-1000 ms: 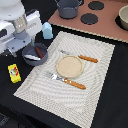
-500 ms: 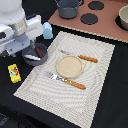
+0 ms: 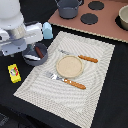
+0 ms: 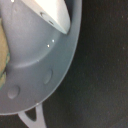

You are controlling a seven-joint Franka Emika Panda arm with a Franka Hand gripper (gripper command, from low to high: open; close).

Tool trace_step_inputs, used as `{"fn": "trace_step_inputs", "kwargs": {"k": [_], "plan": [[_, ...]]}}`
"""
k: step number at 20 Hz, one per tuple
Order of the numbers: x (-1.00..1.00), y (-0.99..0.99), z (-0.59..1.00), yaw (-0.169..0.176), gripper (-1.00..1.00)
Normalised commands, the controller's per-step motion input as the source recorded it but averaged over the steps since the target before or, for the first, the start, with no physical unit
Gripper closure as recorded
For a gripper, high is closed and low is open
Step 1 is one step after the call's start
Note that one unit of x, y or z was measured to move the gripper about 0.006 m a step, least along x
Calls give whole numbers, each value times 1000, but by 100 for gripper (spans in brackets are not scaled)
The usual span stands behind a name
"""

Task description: Interact with the objects in diverse but meaningful ways.

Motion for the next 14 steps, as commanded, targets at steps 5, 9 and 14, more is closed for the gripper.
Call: {"fn": "trace_step_inputs", "kwargs": {"k": [5, 9, 14], "plan": [[-587, 197, -308, 1, -100], [-299, 46, -369, -1, -100], [5, -5, -287, -10, -100]]}}
